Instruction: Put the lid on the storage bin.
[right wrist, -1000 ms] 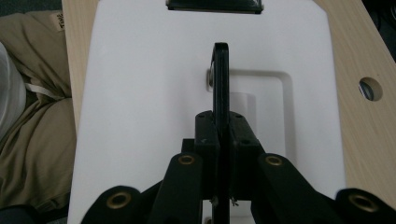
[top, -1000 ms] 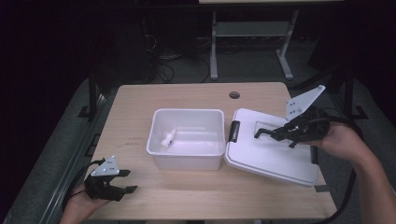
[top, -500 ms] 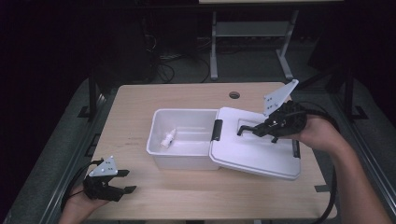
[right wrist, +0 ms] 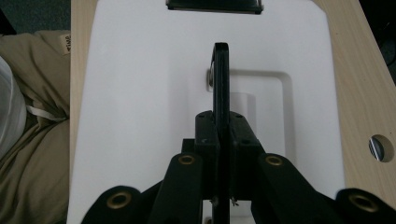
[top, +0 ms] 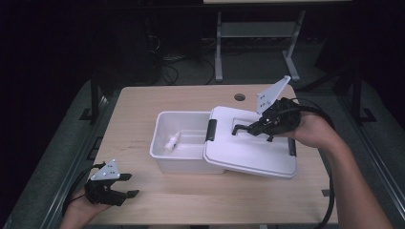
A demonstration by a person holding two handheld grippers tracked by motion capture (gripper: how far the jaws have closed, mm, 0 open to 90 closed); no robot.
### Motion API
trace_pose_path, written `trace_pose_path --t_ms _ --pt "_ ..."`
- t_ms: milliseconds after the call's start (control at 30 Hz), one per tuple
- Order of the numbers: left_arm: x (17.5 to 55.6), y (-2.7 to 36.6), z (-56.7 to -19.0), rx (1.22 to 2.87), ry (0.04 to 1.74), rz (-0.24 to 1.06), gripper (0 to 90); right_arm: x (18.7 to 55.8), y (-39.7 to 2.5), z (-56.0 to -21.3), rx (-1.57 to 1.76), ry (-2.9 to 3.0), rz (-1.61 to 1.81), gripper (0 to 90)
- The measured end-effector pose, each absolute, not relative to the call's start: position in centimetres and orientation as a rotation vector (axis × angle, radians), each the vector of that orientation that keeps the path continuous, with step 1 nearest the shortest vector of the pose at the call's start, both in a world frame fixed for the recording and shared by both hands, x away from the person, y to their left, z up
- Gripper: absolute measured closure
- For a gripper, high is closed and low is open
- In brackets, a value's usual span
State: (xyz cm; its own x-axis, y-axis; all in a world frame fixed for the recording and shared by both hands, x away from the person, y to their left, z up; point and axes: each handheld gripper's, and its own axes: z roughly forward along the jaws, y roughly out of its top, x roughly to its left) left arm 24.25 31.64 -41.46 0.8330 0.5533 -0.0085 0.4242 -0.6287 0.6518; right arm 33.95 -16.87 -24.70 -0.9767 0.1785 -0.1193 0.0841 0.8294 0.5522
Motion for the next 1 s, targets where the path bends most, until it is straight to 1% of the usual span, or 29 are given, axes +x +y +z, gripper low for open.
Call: trace_pose_path --t_ms 1000 --pt "24.3 31.6 -41.6 2.339 0.699 0.235 34.6 35.6 -12.4 -24.4 0.138 2.857 0.857 84.3"
